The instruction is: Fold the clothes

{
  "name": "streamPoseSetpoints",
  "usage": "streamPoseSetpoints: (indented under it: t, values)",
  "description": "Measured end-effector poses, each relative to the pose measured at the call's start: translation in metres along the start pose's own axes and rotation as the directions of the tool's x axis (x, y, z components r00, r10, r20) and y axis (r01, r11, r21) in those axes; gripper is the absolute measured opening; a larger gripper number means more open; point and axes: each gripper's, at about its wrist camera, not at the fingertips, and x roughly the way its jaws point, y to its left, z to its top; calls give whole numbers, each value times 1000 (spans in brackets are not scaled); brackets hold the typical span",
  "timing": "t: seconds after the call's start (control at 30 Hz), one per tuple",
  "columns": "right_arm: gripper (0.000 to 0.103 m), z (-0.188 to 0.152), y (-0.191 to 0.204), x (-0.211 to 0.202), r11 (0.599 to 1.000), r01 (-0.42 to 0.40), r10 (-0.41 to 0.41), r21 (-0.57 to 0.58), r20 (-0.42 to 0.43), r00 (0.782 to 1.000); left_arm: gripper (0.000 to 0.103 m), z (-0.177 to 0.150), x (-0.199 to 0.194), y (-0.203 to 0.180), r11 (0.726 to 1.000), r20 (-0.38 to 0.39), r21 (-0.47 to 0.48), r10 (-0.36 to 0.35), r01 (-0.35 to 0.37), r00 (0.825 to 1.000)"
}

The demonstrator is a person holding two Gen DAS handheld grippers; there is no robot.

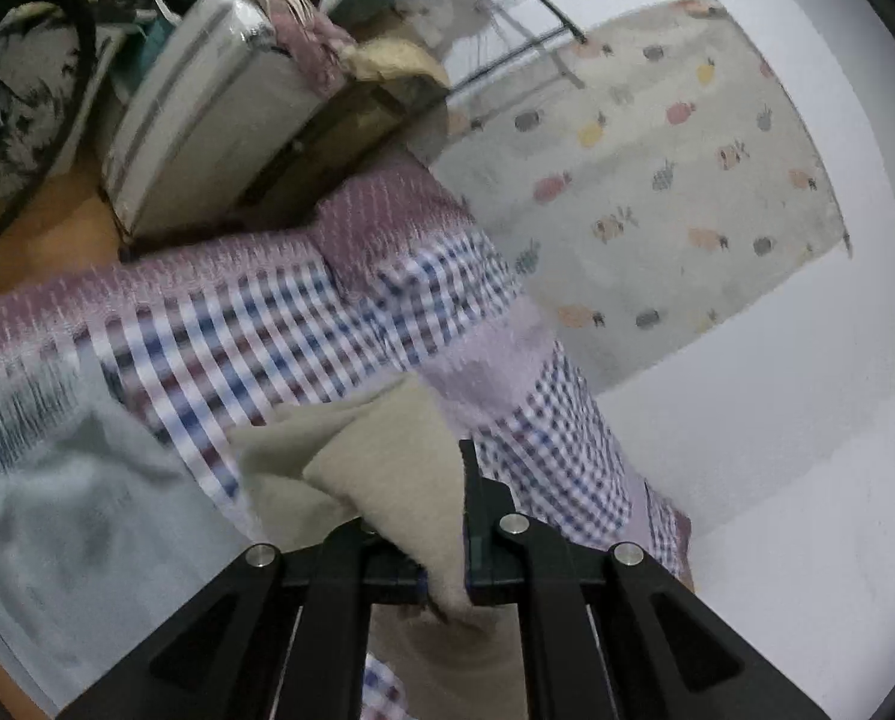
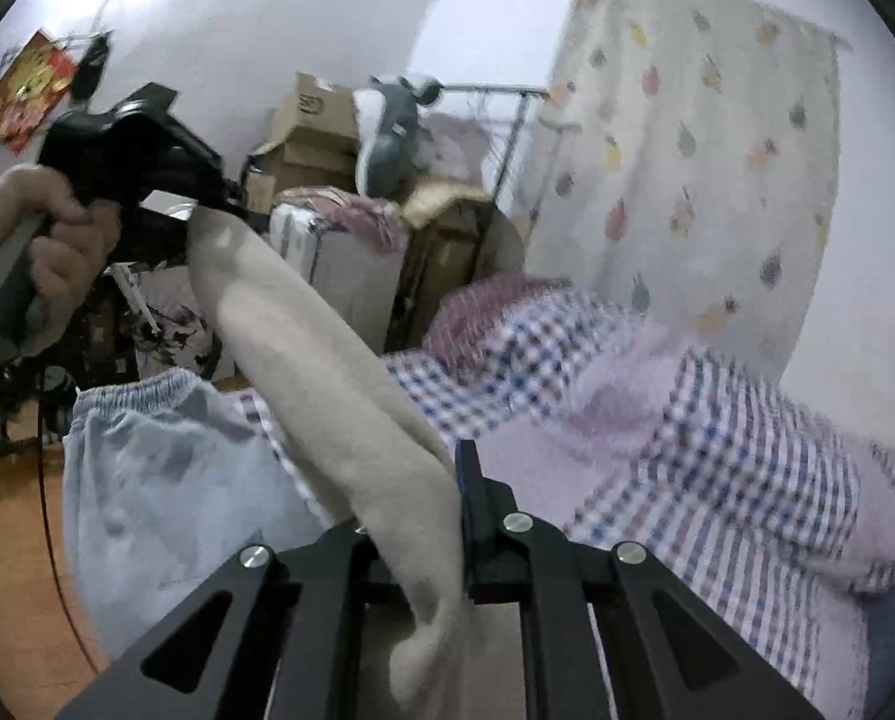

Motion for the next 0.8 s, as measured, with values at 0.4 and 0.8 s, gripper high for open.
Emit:
streamPoseSetpoints:
  t: [0.4, 0.8]
  values:
    - [8, -127, 281, 26, 873, -139, 155, -467, -4, 988, 5, -20, -75, 257, 978, 17, 23, 207, -207, 978]
    - [32, -165, 305, 40, 848, -254, 179, -466, -199, 963, 11, -32, -84, 299, 990, -18, 49, 130, -129, 991]
